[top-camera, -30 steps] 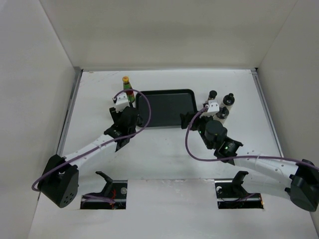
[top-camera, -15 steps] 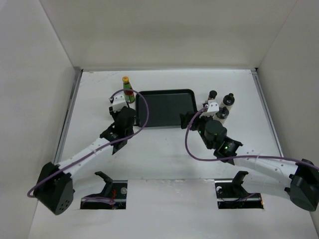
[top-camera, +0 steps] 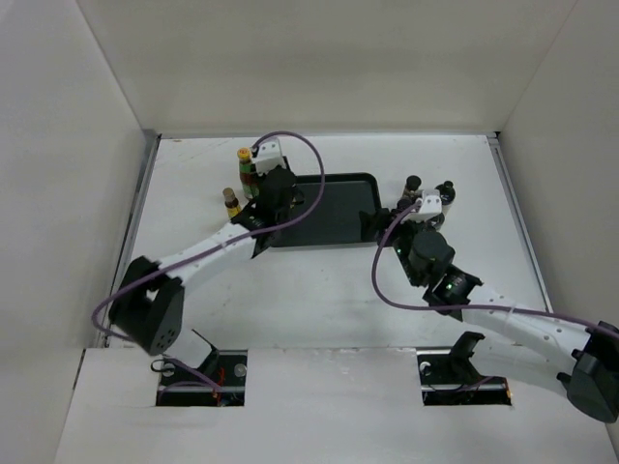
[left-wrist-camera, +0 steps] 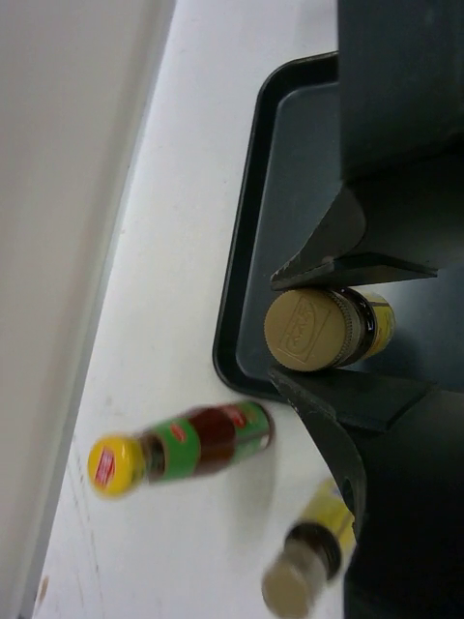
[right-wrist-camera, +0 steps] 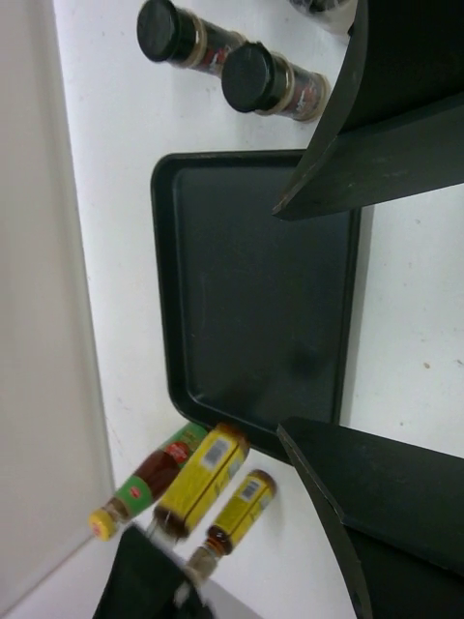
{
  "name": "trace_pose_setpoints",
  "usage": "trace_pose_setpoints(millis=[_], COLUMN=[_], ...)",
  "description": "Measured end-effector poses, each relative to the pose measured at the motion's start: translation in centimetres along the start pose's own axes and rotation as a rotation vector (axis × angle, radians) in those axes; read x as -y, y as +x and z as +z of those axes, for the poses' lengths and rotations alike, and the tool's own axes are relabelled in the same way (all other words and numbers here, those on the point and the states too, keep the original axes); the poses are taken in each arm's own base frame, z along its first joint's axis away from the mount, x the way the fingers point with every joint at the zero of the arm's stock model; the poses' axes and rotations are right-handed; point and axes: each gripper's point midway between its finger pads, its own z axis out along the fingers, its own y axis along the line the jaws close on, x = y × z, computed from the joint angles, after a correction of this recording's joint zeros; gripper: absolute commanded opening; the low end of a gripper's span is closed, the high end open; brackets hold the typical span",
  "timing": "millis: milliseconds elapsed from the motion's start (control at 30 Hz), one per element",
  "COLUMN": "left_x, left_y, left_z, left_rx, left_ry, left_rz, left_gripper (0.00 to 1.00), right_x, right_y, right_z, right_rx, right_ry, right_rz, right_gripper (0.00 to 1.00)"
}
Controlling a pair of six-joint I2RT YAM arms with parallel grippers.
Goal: Organize the condiment bottles
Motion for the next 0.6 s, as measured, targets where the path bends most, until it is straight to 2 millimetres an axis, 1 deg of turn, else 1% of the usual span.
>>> trace_pose_setpoints(millis=[133,267,433,533,600], left_x=[3.5,6.4,9.2,10.6,11.2], left_y=[2.9,4.9,6.8,8.0,9.1], left_z=[3.2,5.5,7.6,8.7,9.2], left_rx=[-0.054,-0.079,-0.093,-0.1,-0.106], left_ry=[0.048,0.093,0.137,0.155,0.163], left_rz=[0.033,0.045,0.057,0.073,0.089], left_gripper=[0.17,0.17,0.19,0.22,0.27], right_x=[1.5,3.1,4.1,4.3,4.2], right_y=[-1.2,-1.6,-1.9,-1.8,-1.6], right_z=[0.0,-0.4,-0.4,-0.3,-0.3], right_rx=[0.034,0.053,0.066,0.064,0.058], right_ry=[0.038,0.073,0.093,0.095,0.094], right_rz=[0.039,0.075,0.11,0.119,0.122], right_gripper=[0.89,0.89,0.89,0.9,0.9])
